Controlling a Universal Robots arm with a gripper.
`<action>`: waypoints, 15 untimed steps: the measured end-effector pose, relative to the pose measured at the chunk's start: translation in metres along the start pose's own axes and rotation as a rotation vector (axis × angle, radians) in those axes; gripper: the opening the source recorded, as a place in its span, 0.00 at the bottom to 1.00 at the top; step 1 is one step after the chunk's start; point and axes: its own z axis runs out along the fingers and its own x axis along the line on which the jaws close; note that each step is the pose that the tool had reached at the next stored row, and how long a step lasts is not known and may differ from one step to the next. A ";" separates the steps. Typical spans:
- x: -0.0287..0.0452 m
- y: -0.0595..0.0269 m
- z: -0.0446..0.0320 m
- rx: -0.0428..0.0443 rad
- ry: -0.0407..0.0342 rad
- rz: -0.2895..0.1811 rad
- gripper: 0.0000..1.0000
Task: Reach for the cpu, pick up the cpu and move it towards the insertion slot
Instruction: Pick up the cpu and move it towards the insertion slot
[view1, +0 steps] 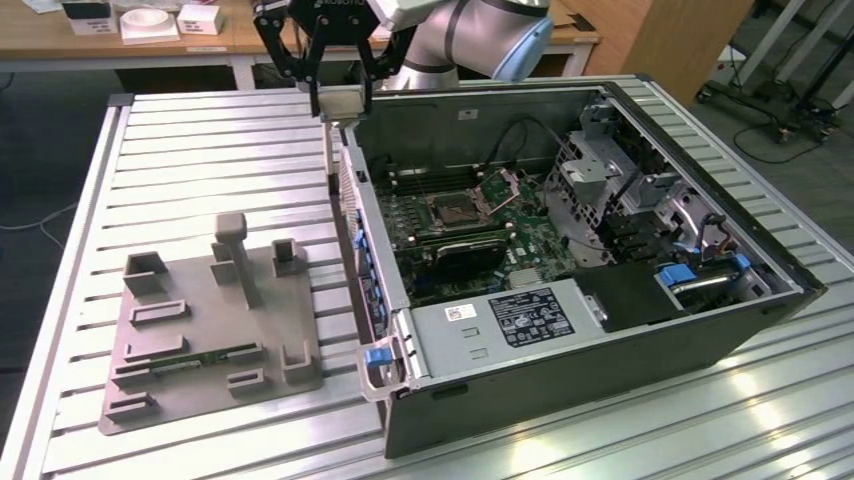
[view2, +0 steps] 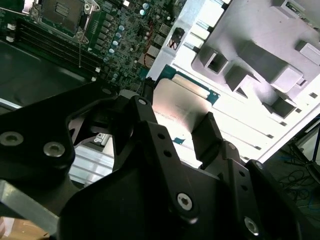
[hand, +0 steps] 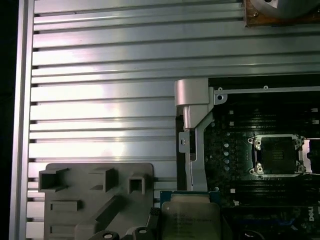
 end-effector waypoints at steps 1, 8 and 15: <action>-0.0010 0.0004 0.0002 0.0000 0.0000 0.000 0.55; -0.0082 0.0032 0.0021 0.0000 0.0000 0.000 0.55; -0.0150 0.0064 0.0039 0.0000 0.0000 0.000 0.55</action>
